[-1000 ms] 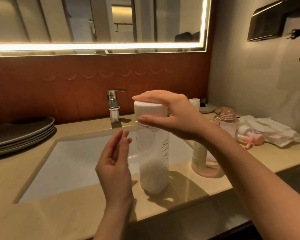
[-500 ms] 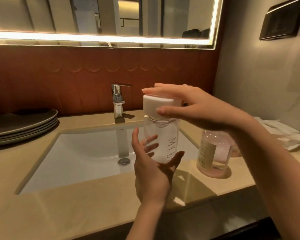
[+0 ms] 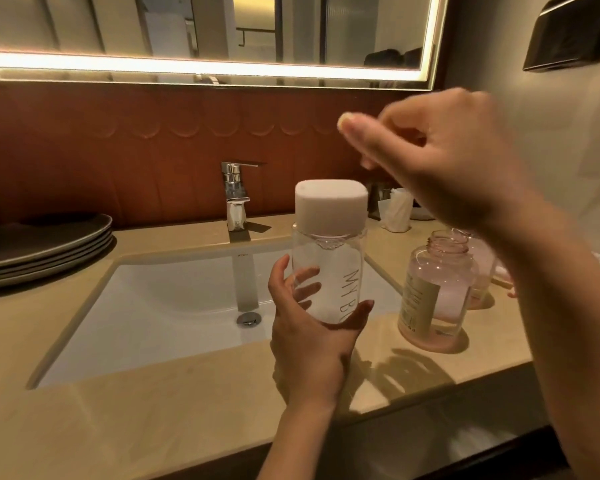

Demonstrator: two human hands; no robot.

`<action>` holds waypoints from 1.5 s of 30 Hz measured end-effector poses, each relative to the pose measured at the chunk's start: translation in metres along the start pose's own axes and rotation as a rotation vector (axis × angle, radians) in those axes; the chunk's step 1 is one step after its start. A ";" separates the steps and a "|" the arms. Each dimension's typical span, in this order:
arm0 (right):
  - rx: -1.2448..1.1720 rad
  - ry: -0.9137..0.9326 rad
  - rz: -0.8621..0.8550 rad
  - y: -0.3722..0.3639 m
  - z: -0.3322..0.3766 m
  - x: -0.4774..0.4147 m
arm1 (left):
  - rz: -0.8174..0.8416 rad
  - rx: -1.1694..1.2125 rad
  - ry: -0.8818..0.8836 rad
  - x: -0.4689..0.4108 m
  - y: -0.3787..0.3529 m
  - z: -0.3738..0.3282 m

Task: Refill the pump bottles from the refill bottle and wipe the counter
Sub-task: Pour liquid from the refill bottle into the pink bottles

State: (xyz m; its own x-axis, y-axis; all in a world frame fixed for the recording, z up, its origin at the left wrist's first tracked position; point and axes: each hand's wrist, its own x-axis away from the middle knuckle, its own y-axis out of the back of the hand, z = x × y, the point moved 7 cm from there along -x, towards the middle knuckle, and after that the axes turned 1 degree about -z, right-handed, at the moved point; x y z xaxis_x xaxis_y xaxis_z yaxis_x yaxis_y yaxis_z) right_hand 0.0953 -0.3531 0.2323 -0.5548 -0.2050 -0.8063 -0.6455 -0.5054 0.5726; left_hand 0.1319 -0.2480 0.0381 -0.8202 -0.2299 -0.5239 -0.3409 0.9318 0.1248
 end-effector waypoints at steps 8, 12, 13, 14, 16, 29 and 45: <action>0.305 0.097 0.272 -0.018 0.017 -0.005 | 0.012 -0.009 -0.020 0.001 0.001 -0.001; 0.127 0.071 0.475 -0.031 0.012 -0.007 | 0.030 0.011 -0.002 -0.001 0.001 0.002; 0.063 0.071 0.591 -0.045 0.013 -0.002 | 0.031 0.021 0.004 -0.001 0.003 0.002; 0.027 0.085 0.658 -0.057 0.014 0.003 | 0.029 0.029 0.015 0.000 0.003 0.002; 0.032 0.117 0.652 -0.069 0.015 0.006 | 0.019 0.027 0.035 0.001 0.003 0.003; 0.411 0.154 0.443 -0.063 0.022 -0.002 | 0.015 -0.054 -0.019 -0.002 0.004 0.000; -0.565 -0.193 0.284 -0.080 -0.014 0.015 | -0.040 -0.063 -0.020 0.001 0.003 -0.004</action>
State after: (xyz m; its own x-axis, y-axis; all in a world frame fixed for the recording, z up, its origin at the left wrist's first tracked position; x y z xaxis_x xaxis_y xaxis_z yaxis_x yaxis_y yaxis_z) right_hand 0.1455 -0.3277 0.1724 -0.7808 -0.2683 -0.5642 -0.1141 -0.8266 0.5511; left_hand 0.1284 -0.2465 0.0409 -0.7964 -0.2604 -0.5458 -0.4021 0.9022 0.1563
